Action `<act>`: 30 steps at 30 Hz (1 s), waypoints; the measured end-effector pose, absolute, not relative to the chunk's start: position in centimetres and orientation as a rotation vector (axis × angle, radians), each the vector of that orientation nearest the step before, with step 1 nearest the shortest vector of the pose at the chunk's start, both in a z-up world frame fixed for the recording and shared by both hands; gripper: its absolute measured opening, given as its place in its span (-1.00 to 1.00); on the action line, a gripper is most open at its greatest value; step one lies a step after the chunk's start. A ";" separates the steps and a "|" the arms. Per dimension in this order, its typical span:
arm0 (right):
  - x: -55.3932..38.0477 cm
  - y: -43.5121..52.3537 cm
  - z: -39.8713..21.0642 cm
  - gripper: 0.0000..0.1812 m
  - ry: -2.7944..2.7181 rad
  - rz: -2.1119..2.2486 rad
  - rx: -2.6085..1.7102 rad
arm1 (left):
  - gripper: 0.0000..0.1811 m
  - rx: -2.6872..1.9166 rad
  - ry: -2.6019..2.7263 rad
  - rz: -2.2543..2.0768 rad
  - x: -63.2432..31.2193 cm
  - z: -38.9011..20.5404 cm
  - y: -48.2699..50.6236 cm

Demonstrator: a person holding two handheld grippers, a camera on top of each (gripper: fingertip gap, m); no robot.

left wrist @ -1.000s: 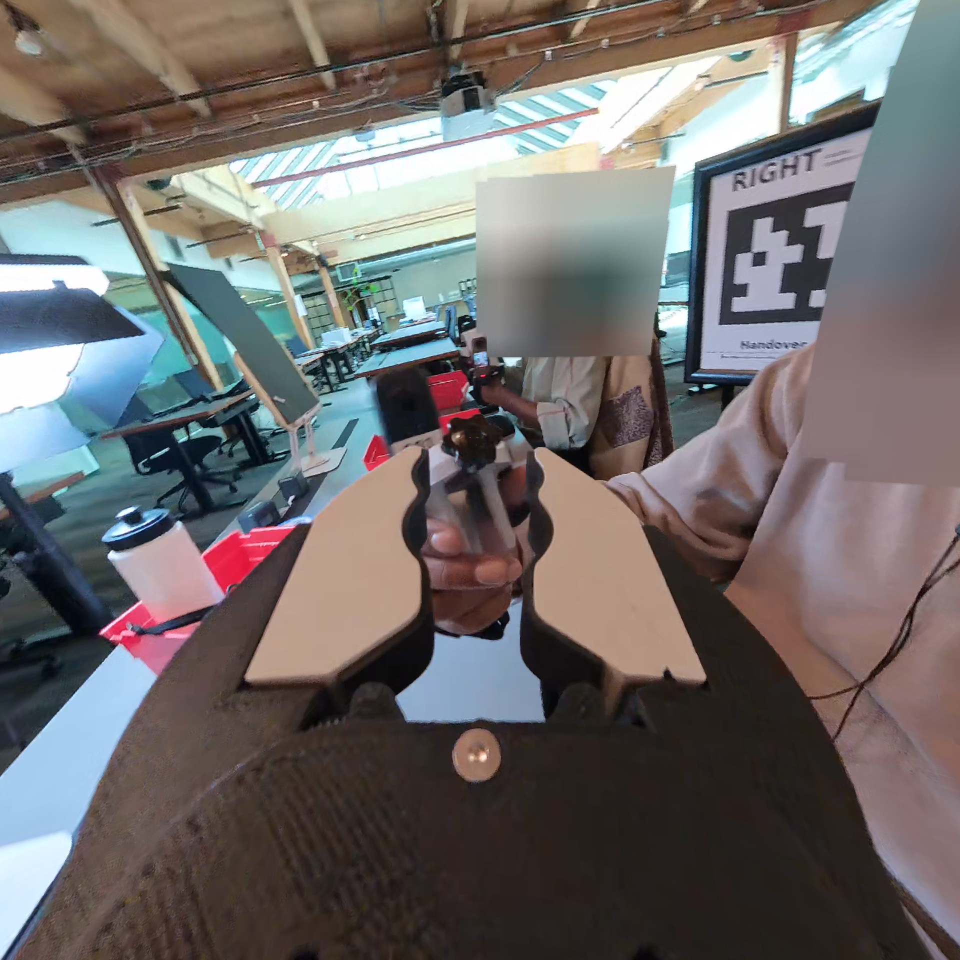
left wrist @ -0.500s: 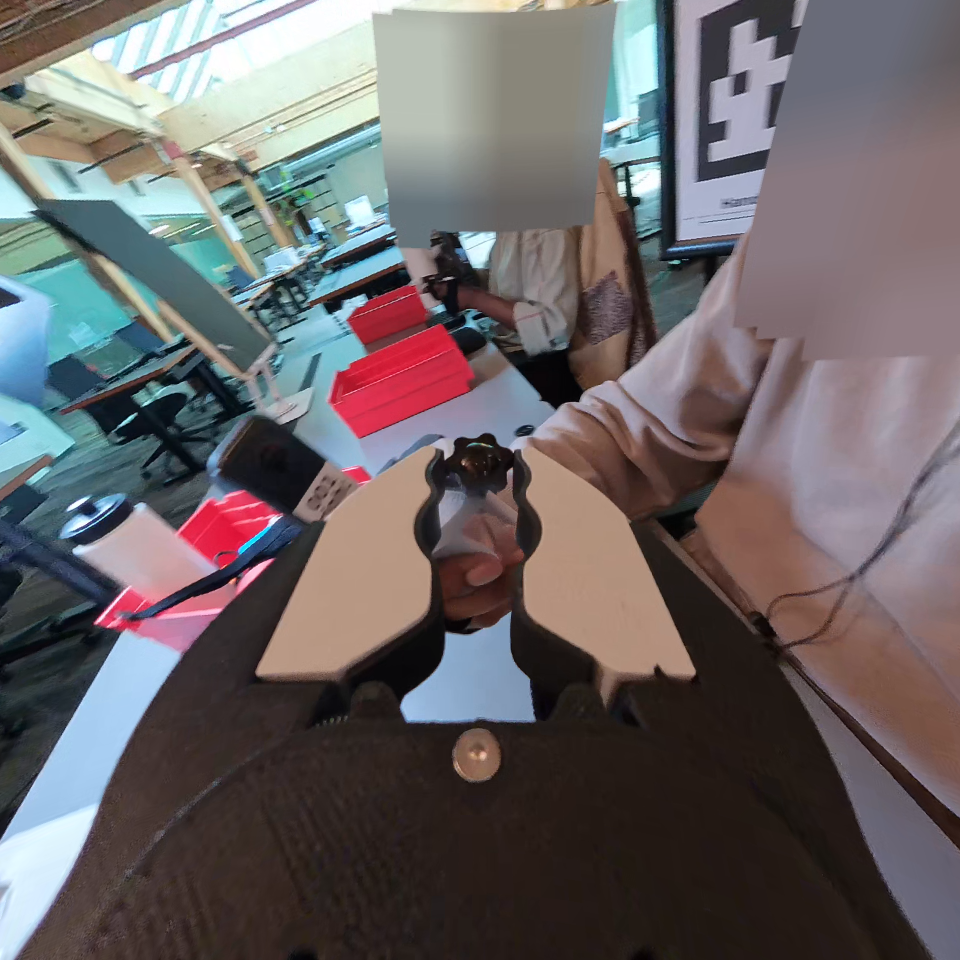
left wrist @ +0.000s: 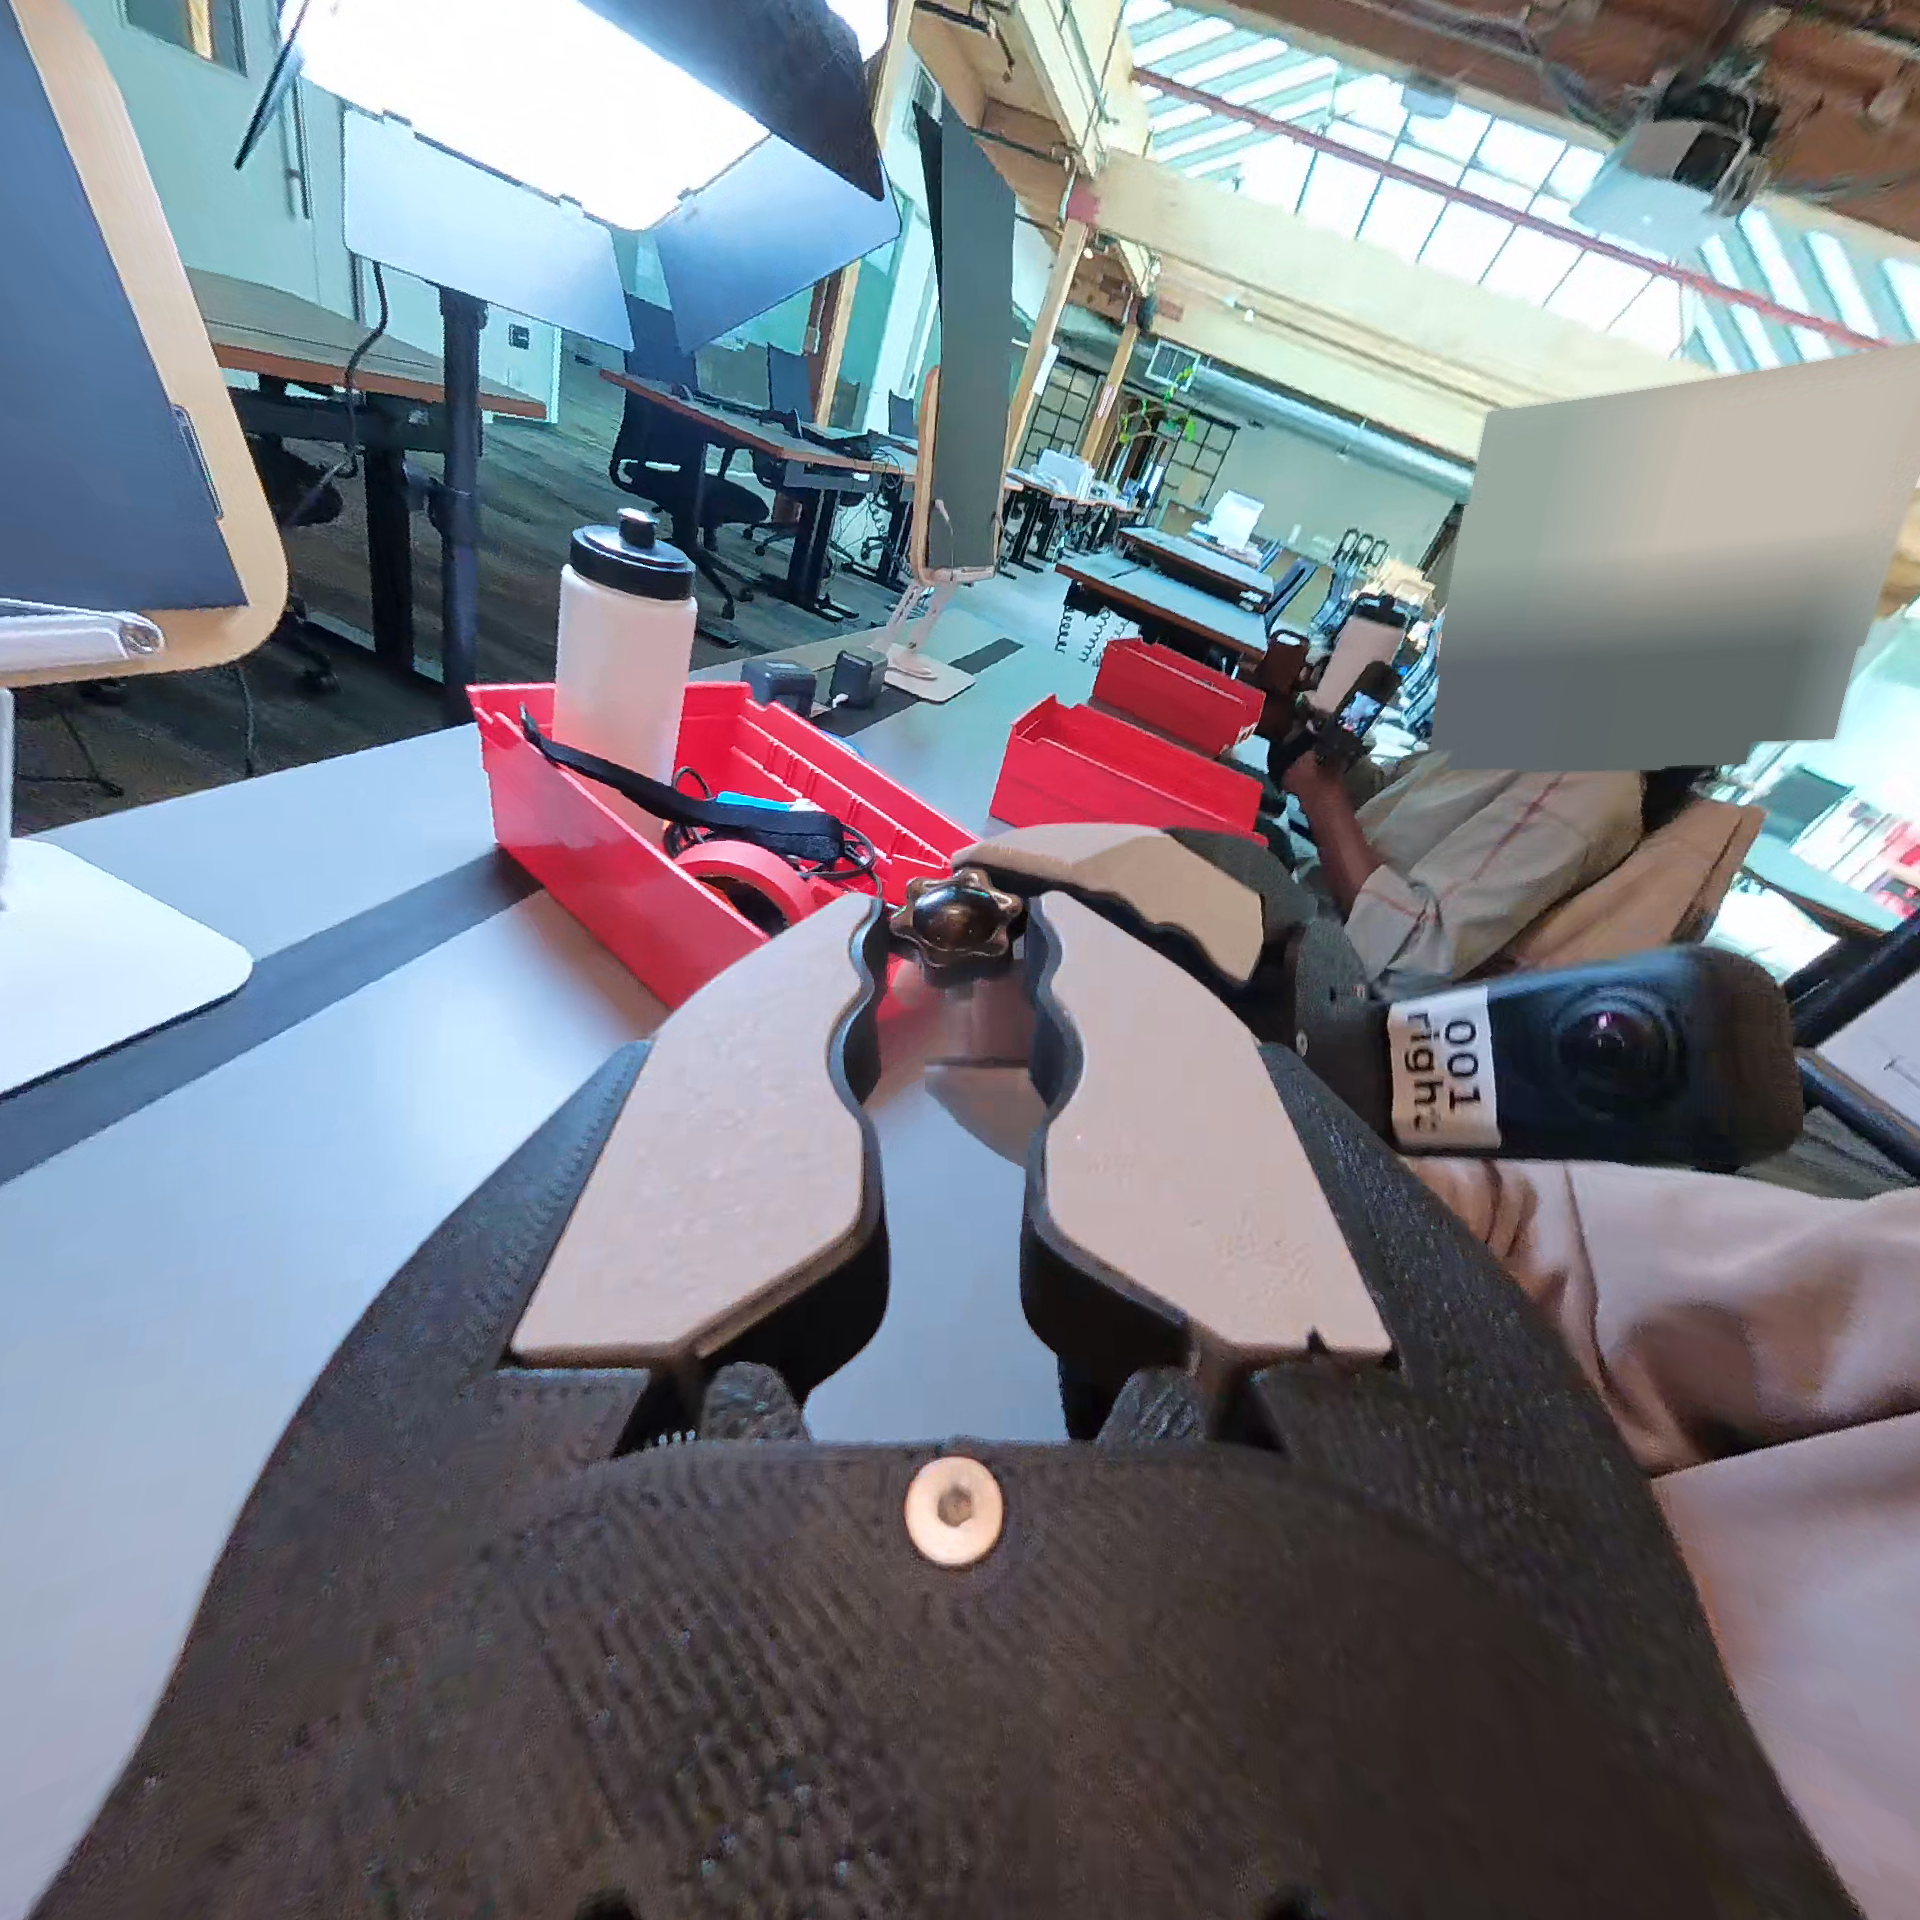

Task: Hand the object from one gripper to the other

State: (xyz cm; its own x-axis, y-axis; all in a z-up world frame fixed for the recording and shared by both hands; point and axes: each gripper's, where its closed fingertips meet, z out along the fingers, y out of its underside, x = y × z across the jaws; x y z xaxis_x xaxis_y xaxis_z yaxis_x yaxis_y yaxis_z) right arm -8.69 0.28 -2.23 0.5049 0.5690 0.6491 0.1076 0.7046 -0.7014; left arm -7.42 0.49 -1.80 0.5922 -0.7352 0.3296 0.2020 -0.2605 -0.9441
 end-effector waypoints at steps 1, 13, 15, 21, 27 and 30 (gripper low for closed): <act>-8.5 0.6 -2.1 -0.72 -0.989 0.307 -0.784 | -0.73 -1.590 0.439 -0.973 -7.3 -1.8 0.5; -8.1 -2.5 -0.4 -0.93 -0.989 1.163 -0.854 | -0.53 -1.362 0.594 -1.120 -6.0 1.1 -2.2; -7.6 -3.7 0.3 -0.94 -0.990 1.523 -0.857 | -0.50 -1.301 0.710 -1.128 -5.6 1.3 -3.6; -6.7 -5.8 0.6 -0.94 -1.051 2.025 -0.830 | -0.64 -1.237 0.870 -1.085 -4.9 1.1 -5.3; -7.2 -4.9 0.2 -0.93 -1.050 1.957 -0.902 | -0.73 -1.279 0.840 -1.038 -5.3 0.8 -4.4; -7.0 -3.9 0.1 -0.78 -1.132 1.635 -0.916 | -0.74 -1.350 0.822 -0.996 -6.1 0.4 -3.7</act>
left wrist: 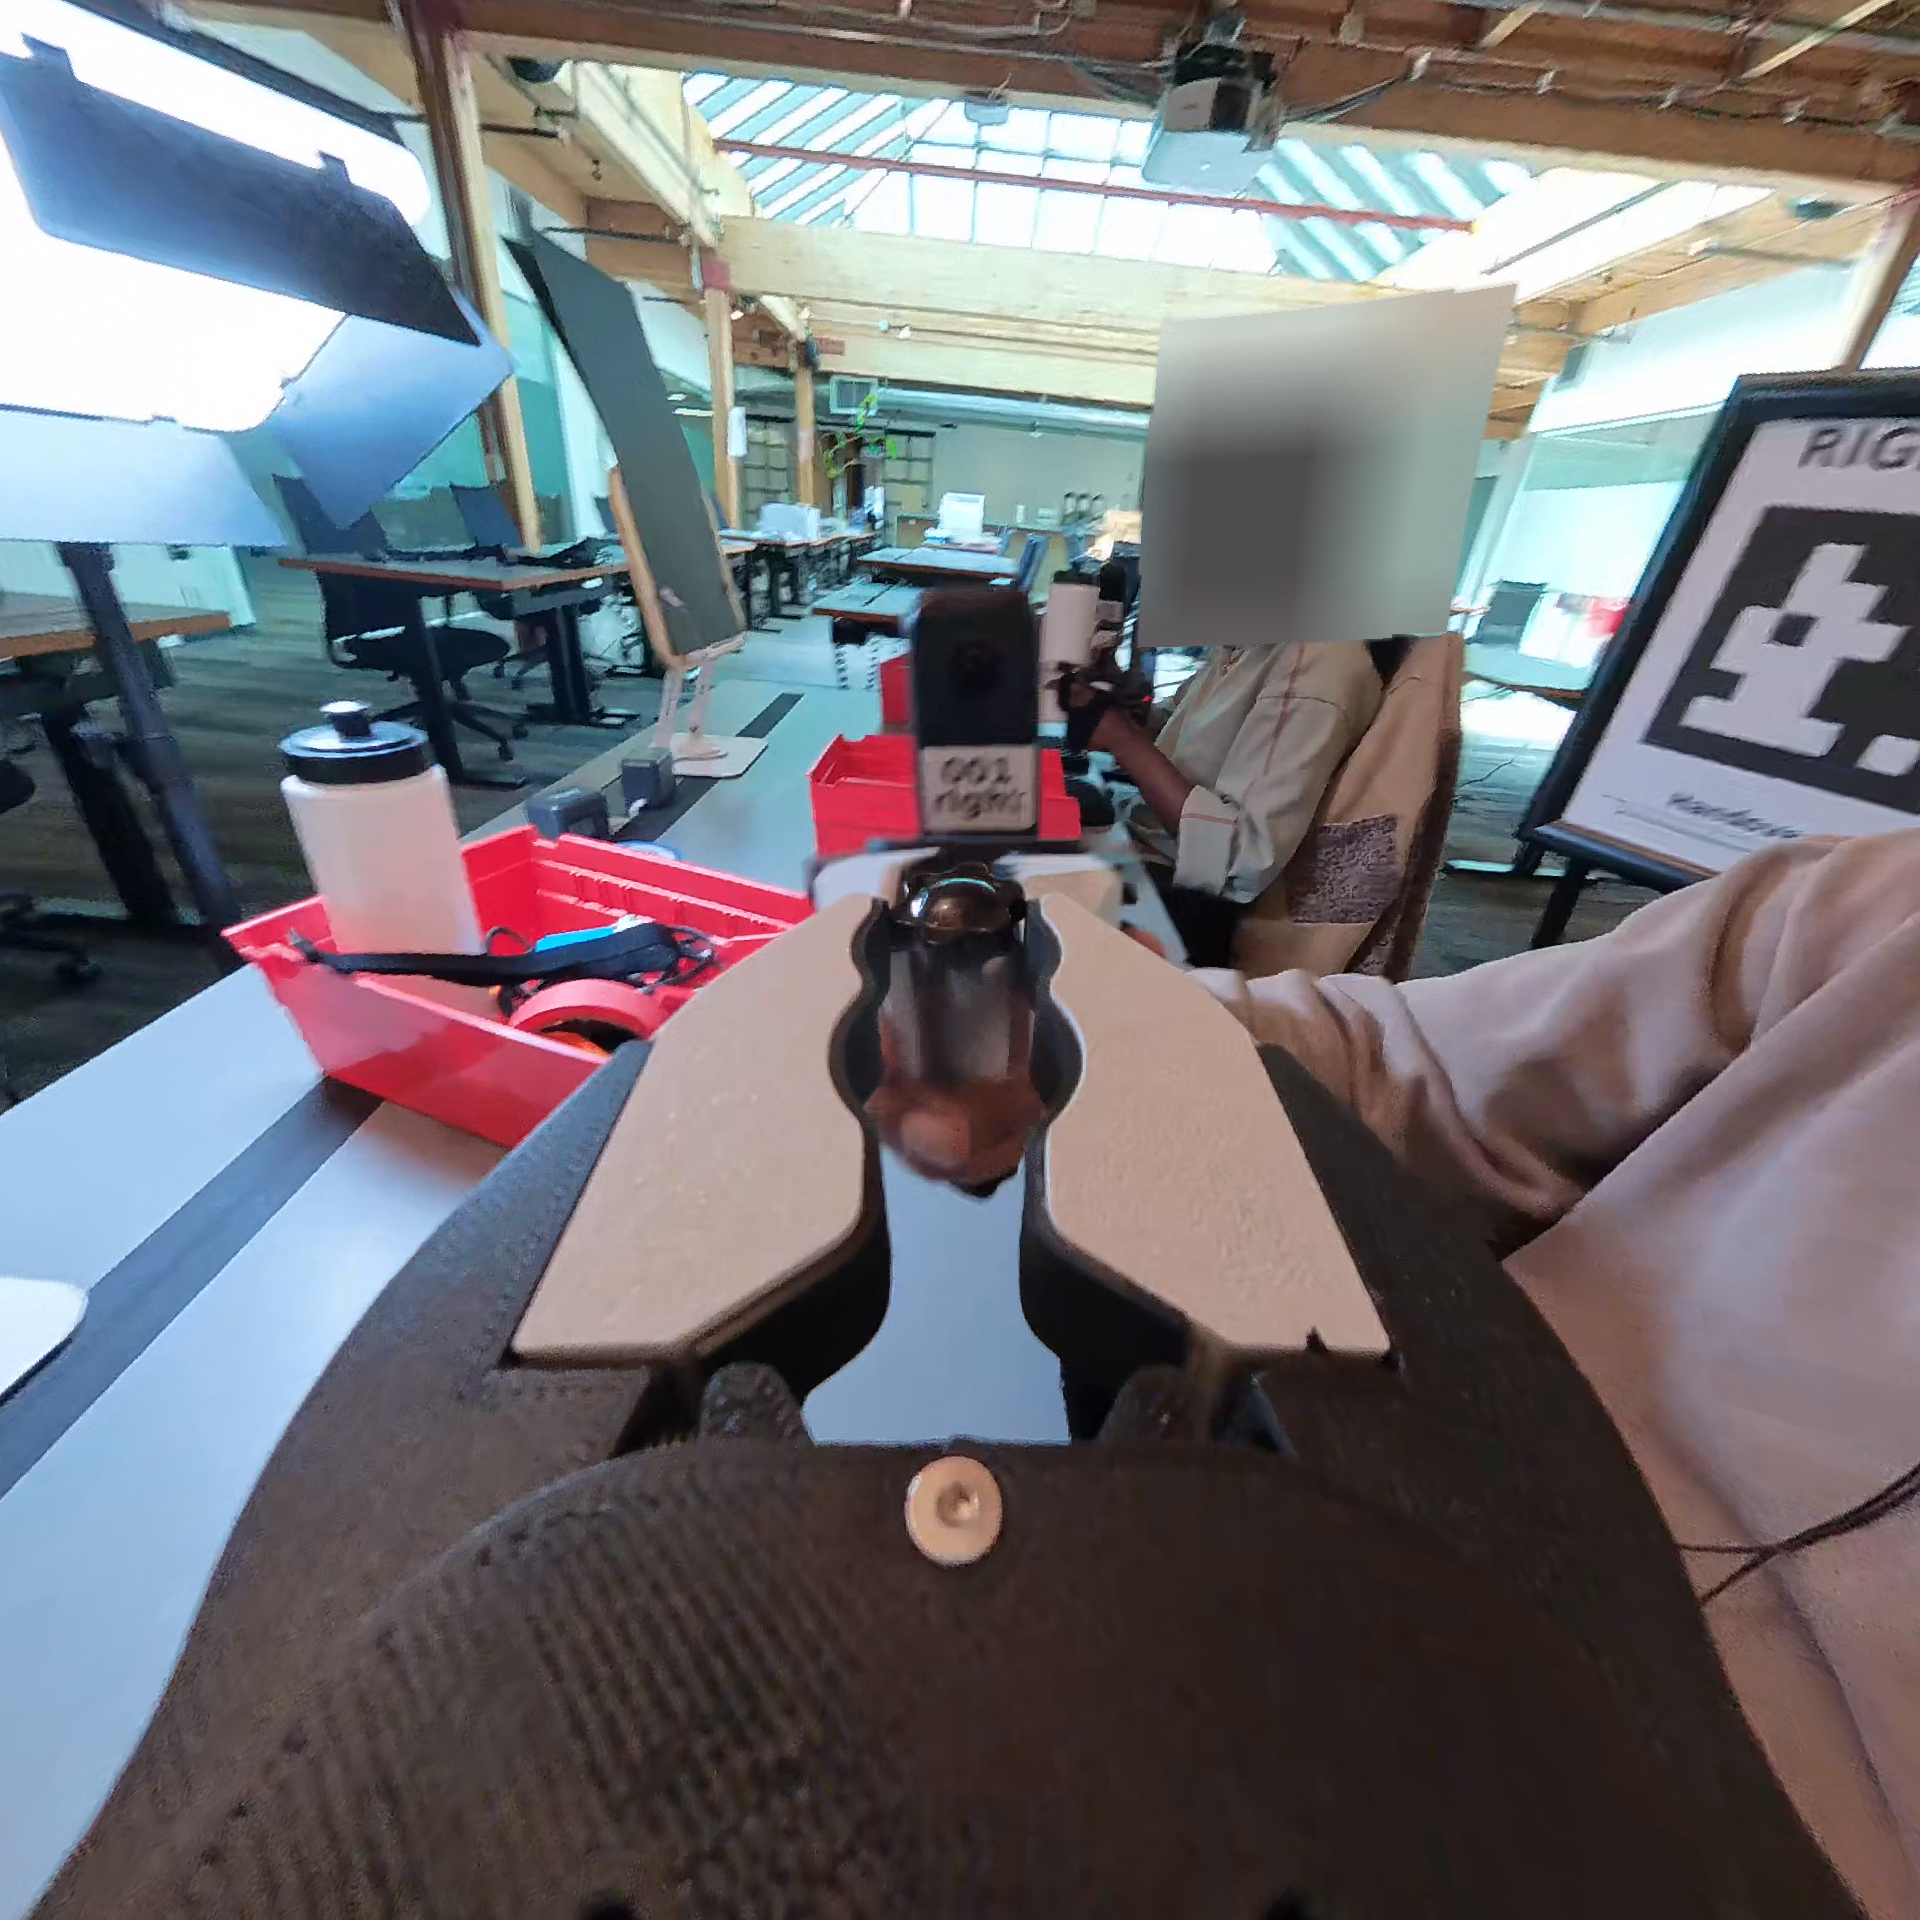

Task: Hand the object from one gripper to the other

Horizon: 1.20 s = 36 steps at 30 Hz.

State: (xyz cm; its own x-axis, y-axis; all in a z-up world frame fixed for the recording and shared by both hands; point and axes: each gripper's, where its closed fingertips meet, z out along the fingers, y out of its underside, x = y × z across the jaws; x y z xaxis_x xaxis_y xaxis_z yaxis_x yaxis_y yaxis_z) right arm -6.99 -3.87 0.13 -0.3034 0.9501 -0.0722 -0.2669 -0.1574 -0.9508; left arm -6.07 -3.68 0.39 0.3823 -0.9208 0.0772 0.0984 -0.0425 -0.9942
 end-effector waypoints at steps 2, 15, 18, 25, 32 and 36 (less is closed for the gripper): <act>-6.4 -3.7 0.5 -0.76 -1.184 1.496 -0.905 | -0.73 -1.416 0.857 -0.863 -6.6 -0.5 -3.1; -6.6 -4.9 -4.2 -0.85 -1.653 0.353 -0.554 | -0.73 -1.723 1.058 -0.890 -5.1 -4.9 -4.9; -6.8 -4.8 -3.6 -0.86 -1.602 0.352 -0.543 | -0.73 -1.696 1.031 -0.919 -5.3 -4.3 -4.9; -5.5 -2.7 1.9 -0.87 -1.154 0.920 -0.742 | -0.68 -1.363 0.898 -0.934 -6.1 0.6 -4.8; -6.7 -1.5 1.8 -0.87 -0.965 1.095 -0.935 | -0.76 -1.153 0.842 -0.414 -6.9 2.8 -3.8; -7.4 -2.1 1.4 -0.87 -0.969 1.090 -0.965 | -0.81 -1.209 0.885 -0.245 -7.0 1.6 -2.9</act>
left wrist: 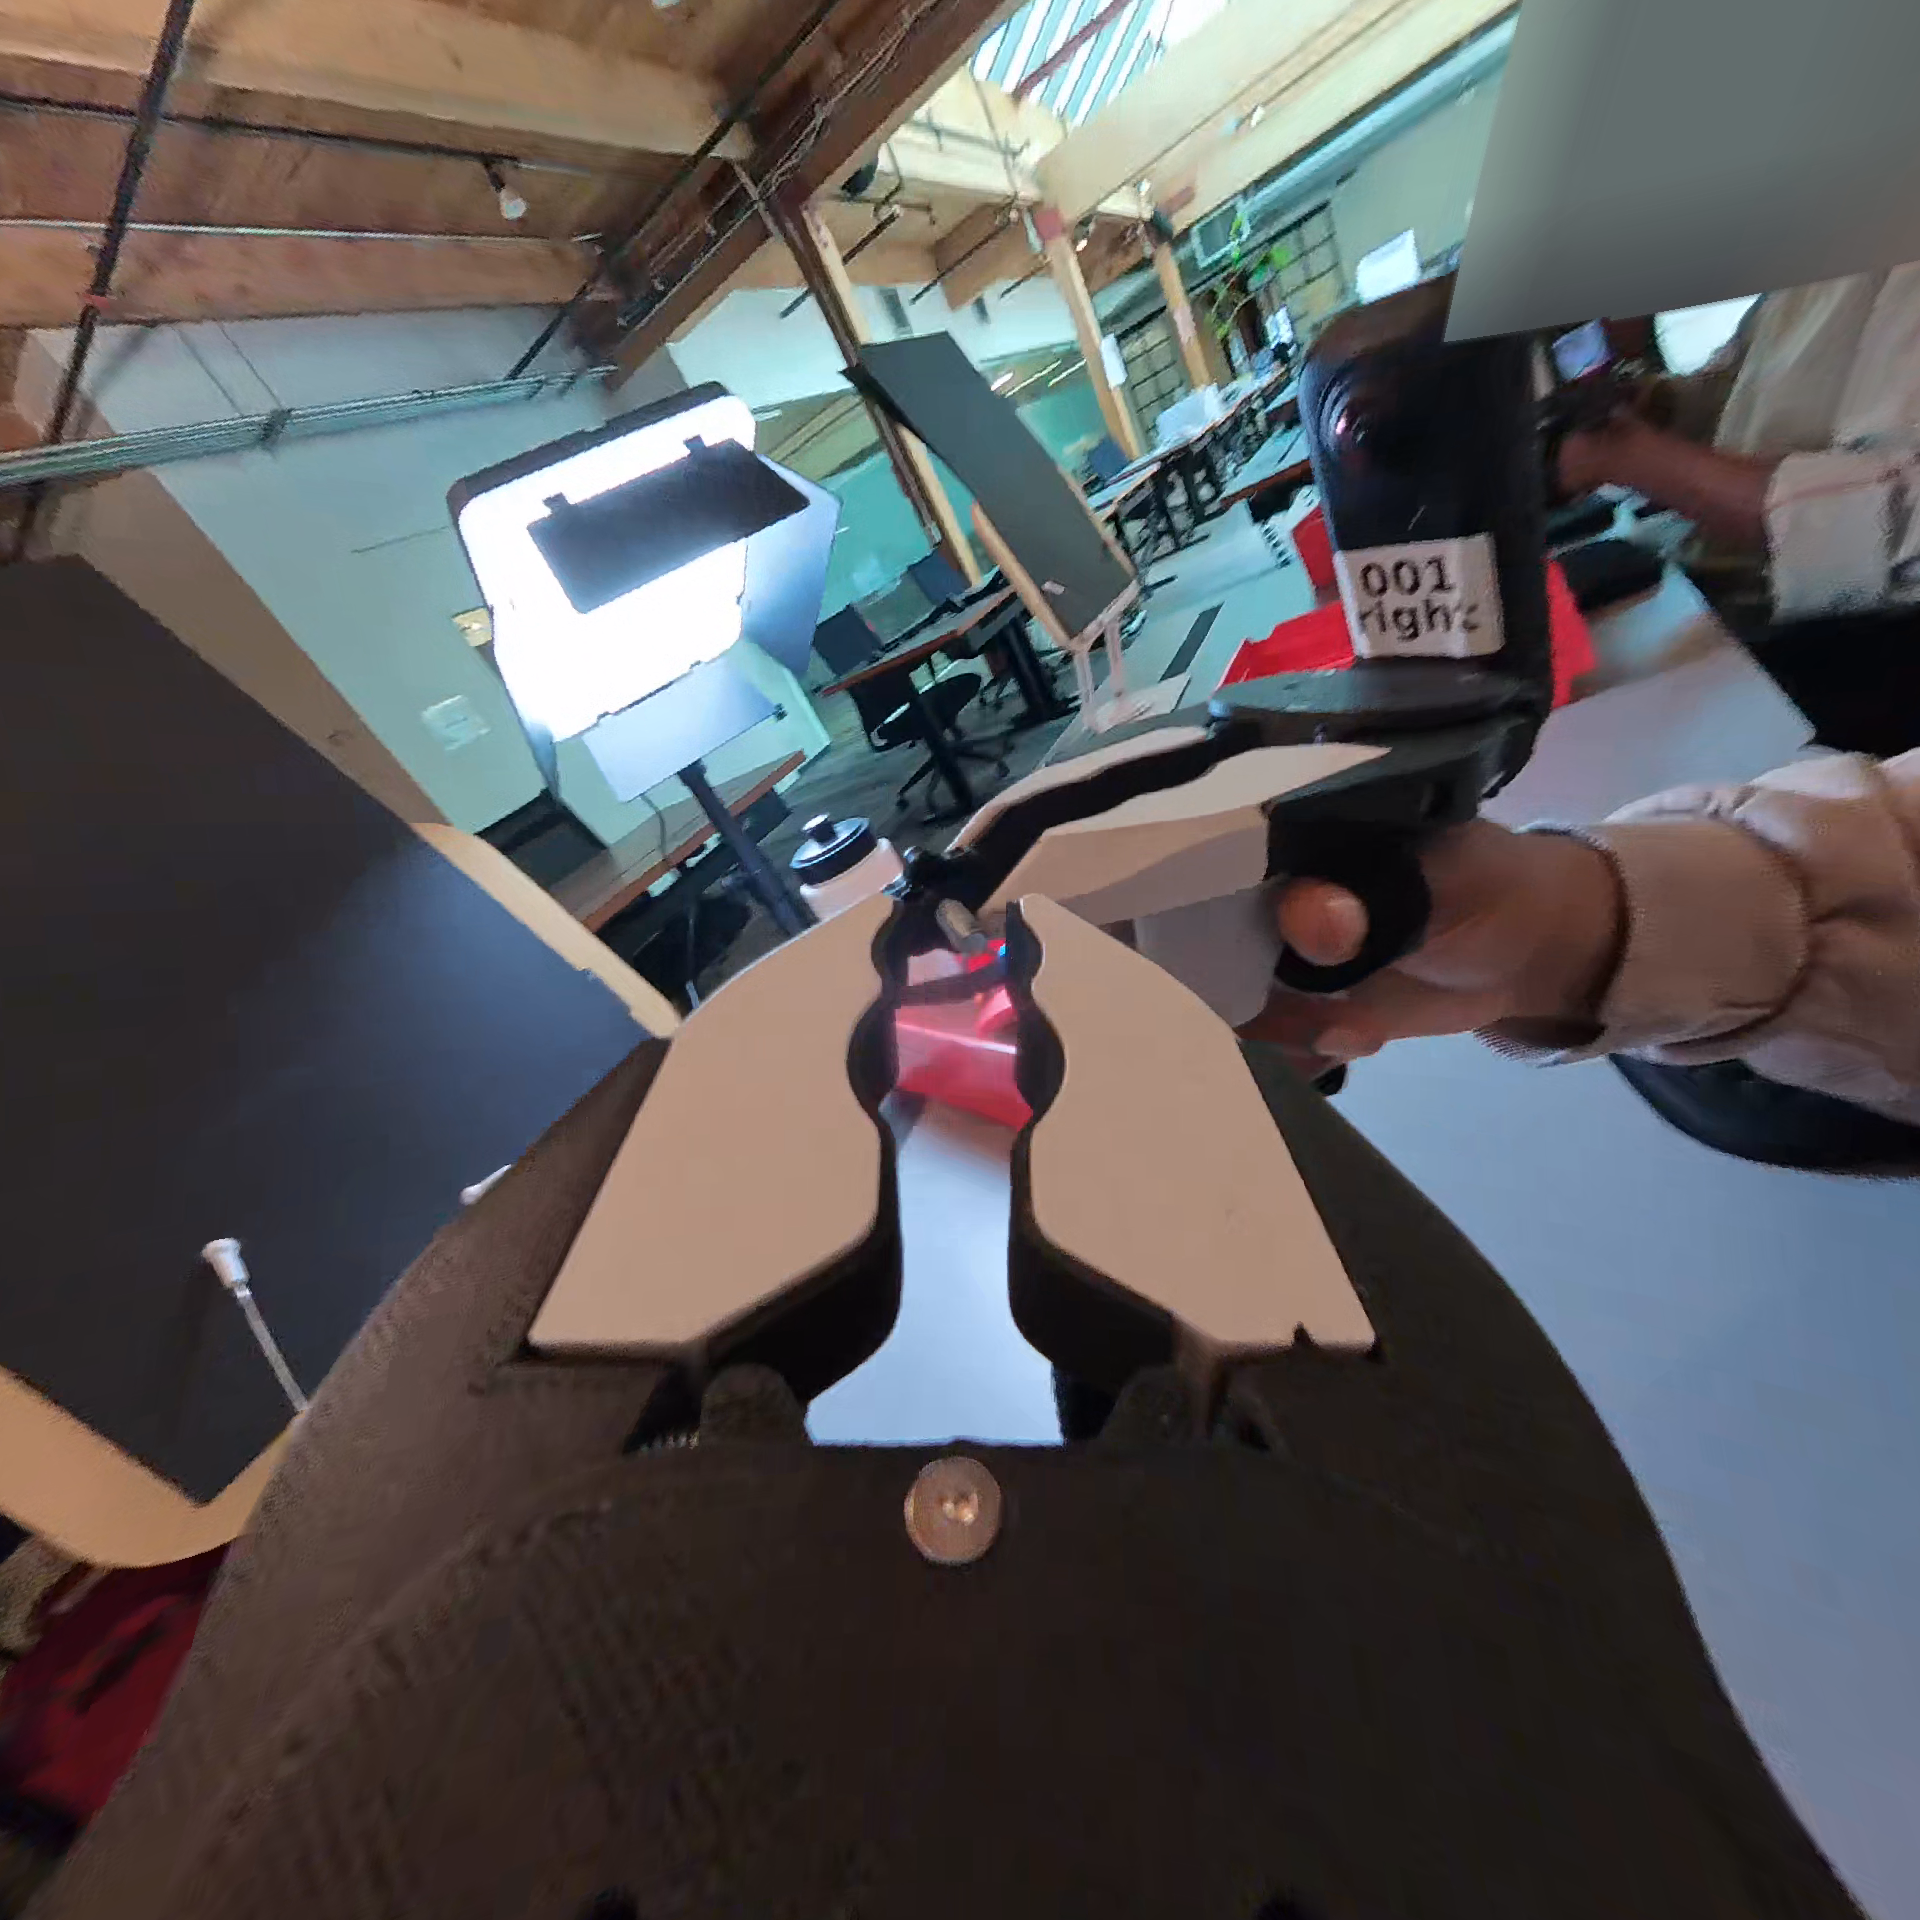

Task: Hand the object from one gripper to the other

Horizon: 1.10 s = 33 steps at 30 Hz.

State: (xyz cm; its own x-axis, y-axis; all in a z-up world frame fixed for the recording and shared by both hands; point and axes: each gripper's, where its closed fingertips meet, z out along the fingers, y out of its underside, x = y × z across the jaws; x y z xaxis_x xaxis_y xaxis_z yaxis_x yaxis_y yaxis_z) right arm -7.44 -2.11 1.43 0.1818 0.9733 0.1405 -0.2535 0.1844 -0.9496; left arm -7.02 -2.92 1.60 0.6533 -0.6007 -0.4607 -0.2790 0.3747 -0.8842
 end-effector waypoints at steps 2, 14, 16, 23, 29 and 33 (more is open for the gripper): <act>-7.5 -2.0 1.3 -0.87 -0.962 1.081 -0.985 | -0.84 -1.215 0.907 -0.212 -7.0 1.3 -2.8; -7.2 -2.7 1.3 -0.81 -1.057 1.150 -0.969 | -0.95 -1.310 0.900 -0.302 -7.6 1.0 -2.9; -6.8 -2.8 1.4 -0.70 -1.131 0.951 -0.861 | -0.96 -1.389 0.885 -0.459 -7.9 0.7 -3.0; -7.2 -4.0 -0.2 -0.62 -1.278 0.296 -0.489 | -0.95 -1.568 0.869 -1.045 -6.9 -0.8 -4.7; -7.3 -4.0 -0.3 -0.74 -1.262 0.321 -0.497 | -0.96 -1.545 0.833 -1.183 -6.4 -0.5 -5.0; -6.8 -4.5 1.2 -0.74 -1.185 0.857 -0.696 | -0.85 -1.375 0.879 -1.084 -6.4 1.0 -5.5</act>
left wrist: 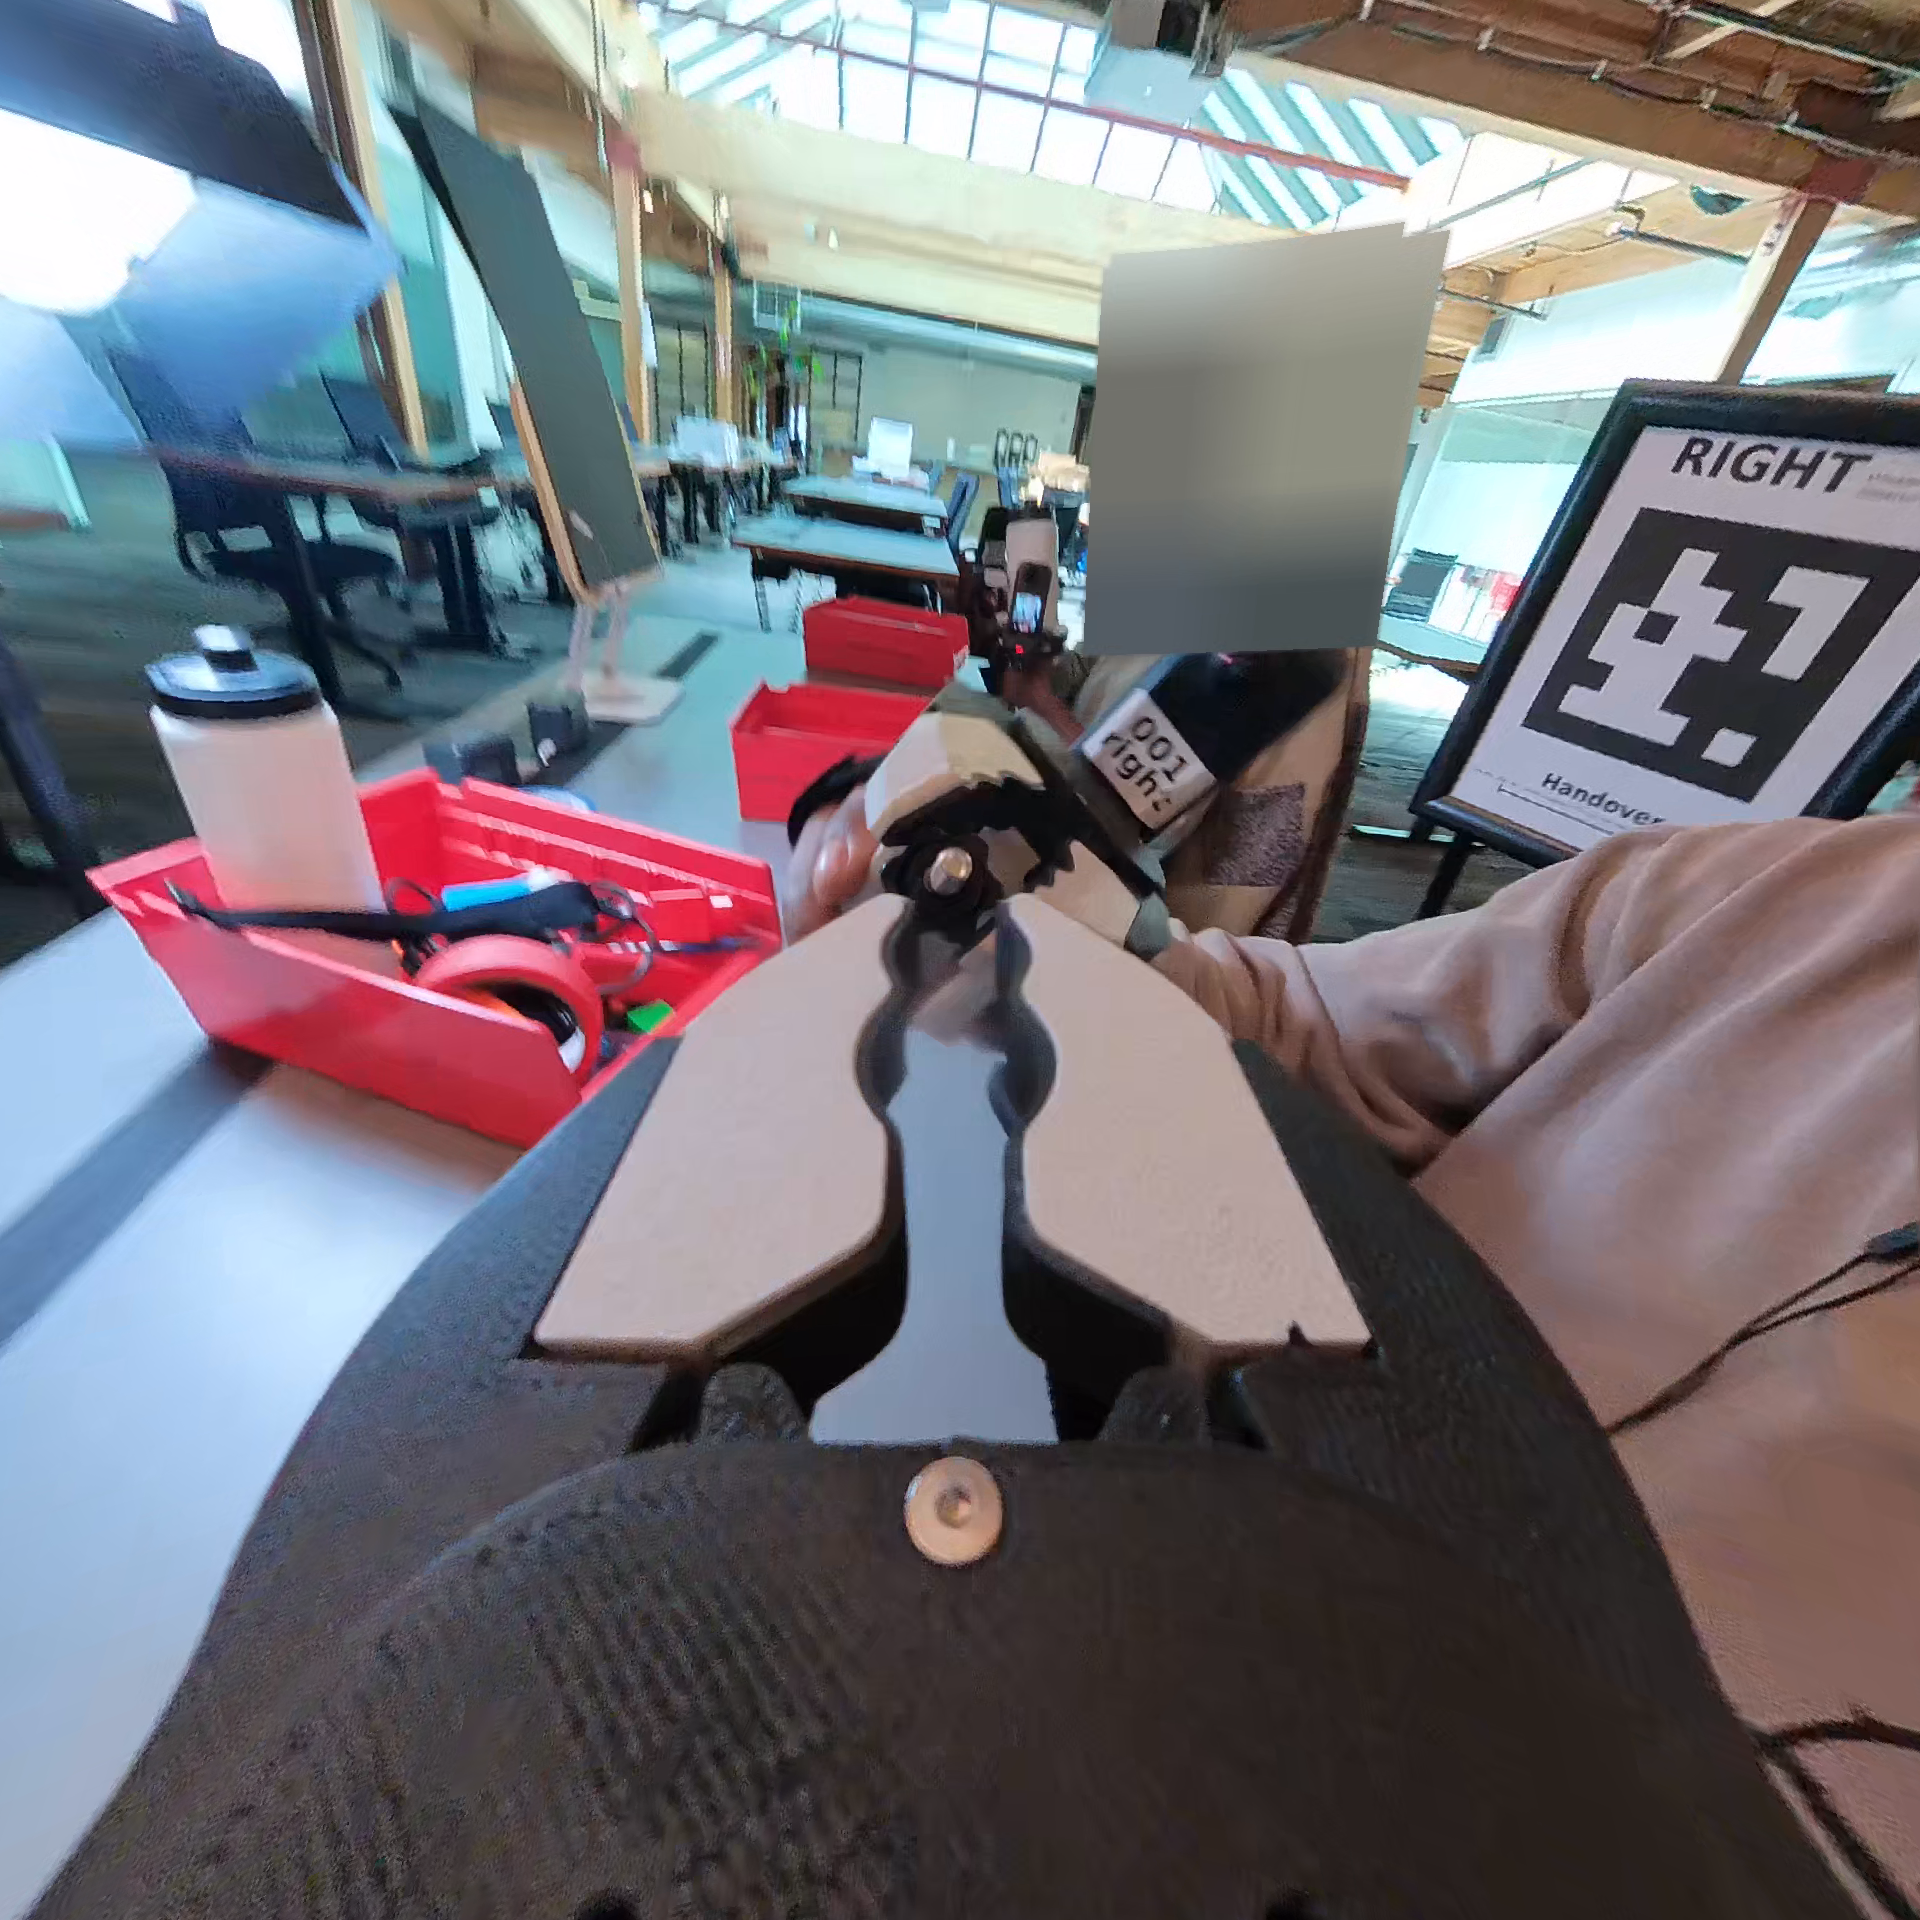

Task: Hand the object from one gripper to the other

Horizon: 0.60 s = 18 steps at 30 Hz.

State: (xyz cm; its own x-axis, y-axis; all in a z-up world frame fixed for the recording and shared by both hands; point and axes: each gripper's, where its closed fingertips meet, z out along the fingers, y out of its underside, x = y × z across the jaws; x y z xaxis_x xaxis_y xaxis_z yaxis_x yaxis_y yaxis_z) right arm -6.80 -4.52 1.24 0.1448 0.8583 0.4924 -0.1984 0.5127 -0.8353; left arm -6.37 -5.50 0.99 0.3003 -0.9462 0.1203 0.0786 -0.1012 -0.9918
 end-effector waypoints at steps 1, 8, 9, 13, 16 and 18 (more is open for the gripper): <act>-6.6 -4.7 1.6 -0.74 -1.165 1.037 -0.756 | -0.77 -1.325 0.889 -1.040 -6.5 1.4 -5.6; -6.4 -4.5 2.9 -0.74 -0.909 2.073 -1.059 | -0.65 -1.123 0.956 -0.476 -6.5 2.1 -4.9; -6.4 -4.4 2.9 -0.73 -0.864 2.153 -1.074 | -0.66 -1.110 0.956 -0.393 -6.5 2.2 -4.8; -7.3 -4.5 2.5 -0.73 -0.758 2.261 -1.102 | -0.74 -1.094 0.957 -0.178 -6.2 2.2 -4.3; -7.5 -4.1 2.6 -0.74 -0.652 2.296 -1.104 | -0.81 -1.076 0.950 -0.108 -6.3 2.3 -4.1; -7.4 -4.1 2.5 -0.74 -0.658 2.298 -1.107 | -0.86 -1.080 0.960 -0.089 -6.3 2.1 -4.1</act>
